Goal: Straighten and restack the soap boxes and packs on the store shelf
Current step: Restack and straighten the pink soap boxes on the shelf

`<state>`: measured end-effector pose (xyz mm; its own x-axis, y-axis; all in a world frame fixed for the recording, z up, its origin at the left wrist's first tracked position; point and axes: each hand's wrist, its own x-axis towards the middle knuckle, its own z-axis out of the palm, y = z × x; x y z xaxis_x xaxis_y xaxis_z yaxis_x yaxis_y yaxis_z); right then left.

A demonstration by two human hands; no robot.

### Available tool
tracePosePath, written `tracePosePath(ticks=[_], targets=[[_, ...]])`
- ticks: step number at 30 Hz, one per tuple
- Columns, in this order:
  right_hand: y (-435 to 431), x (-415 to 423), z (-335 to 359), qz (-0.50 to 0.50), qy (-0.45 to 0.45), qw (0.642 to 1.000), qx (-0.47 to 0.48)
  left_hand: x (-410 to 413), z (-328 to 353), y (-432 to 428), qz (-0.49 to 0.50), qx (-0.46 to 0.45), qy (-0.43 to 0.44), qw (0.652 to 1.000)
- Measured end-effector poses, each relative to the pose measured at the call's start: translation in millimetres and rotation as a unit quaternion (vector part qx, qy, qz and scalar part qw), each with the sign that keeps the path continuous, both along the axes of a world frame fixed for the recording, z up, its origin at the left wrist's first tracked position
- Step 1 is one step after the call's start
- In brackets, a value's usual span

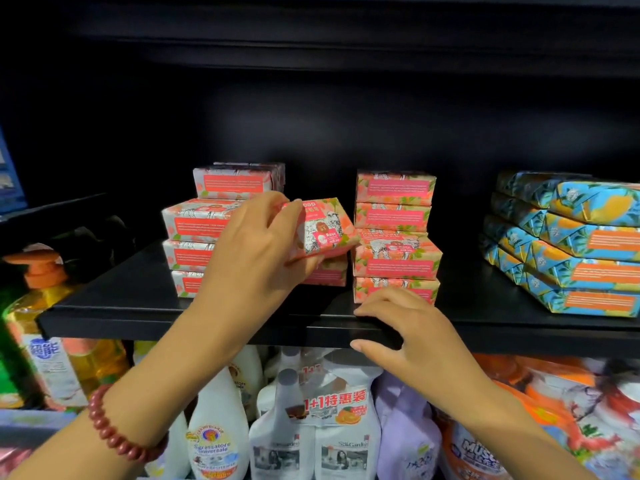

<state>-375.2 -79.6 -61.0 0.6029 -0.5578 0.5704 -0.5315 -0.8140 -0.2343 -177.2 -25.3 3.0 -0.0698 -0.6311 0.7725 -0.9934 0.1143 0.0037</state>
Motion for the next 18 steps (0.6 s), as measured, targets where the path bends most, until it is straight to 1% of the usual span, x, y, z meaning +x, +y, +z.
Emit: tracePosePath(ticks=[3, 9, 14, 18], targets=[[0, 0, 0, 0.004, 0.006, 1.0, 0.001, 0, 5, -6, 0.032, 0.021, -0.03, 0.999], [-2, -1, 1, 0.011, 0.012, 1.0, -0.001, 0, 6, -17, 0.074, 0.036, -0.074, 0.994], [-4, -1, 0, 0.014, 0.01, 1.0, -0.004, 0, 10, -27, 0.054, 0.044, -0.065, 0.995], [-5, -1, -2, 0.016, 0.011, 1.0, -0.009, -1, 16, -31, 0.059, 0.085, -0.05, 0.993]])
